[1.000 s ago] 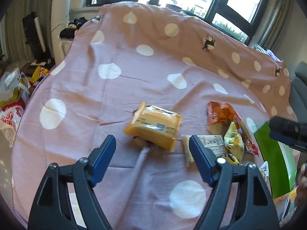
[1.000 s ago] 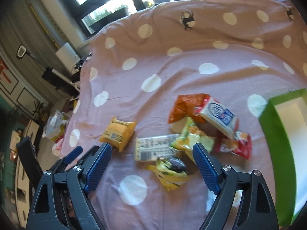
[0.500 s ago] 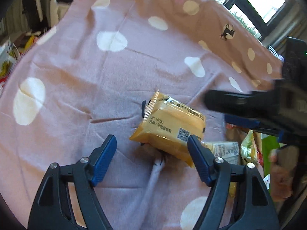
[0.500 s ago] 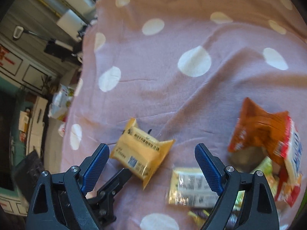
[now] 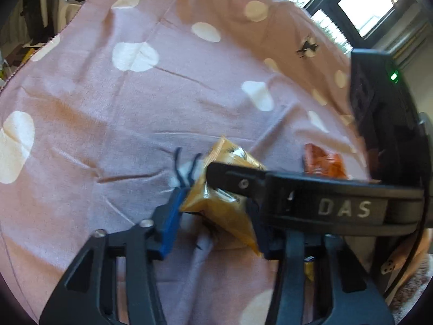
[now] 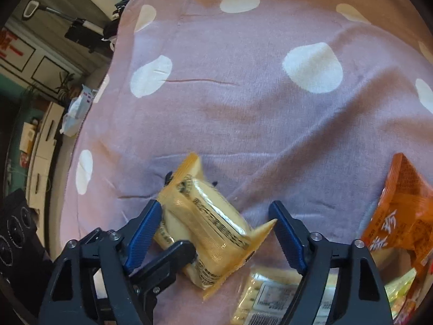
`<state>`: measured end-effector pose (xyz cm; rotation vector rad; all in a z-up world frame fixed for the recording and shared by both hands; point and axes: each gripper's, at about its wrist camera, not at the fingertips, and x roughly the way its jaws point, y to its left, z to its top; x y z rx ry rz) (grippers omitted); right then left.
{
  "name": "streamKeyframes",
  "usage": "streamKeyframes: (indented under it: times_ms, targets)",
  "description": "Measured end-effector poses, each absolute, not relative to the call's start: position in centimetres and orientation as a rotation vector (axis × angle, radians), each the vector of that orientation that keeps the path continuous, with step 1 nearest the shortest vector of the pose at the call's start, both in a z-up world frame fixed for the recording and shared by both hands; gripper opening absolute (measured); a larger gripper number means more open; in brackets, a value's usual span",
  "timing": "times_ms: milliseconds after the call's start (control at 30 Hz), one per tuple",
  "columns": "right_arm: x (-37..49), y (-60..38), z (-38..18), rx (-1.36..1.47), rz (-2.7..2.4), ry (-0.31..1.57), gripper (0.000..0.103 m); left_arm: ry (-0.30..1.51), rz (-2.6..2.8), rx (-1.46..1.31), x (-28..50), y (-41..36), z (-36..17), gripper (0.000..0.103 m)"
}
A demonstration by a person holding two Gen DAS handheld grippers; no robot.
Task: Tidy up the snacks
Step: 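Carry the yellow cake packet into the green box and open the right gripper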
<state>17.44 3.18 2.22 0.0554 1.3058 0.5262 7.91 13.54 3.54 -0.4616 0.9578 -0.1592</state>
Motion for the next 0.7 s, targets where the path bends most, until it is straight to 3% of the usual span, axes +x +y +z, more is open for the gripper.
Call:
streamKeyframes:
  times_ms: [333, 700]
  targets:
    - [13.3, 1.1, 6.5, 0.117, 0.533, 1.206, 0.069, 0.873, -0.190, -0.356, 4.6, 10.8, 8.5, 0.042]
    - [6.0, -5.3, 14.0, 0.157, 0.427, 0.995, 0.069, 0.754, -0.339, -0.220, -0.4, 1.9, 15.1, 0.040]
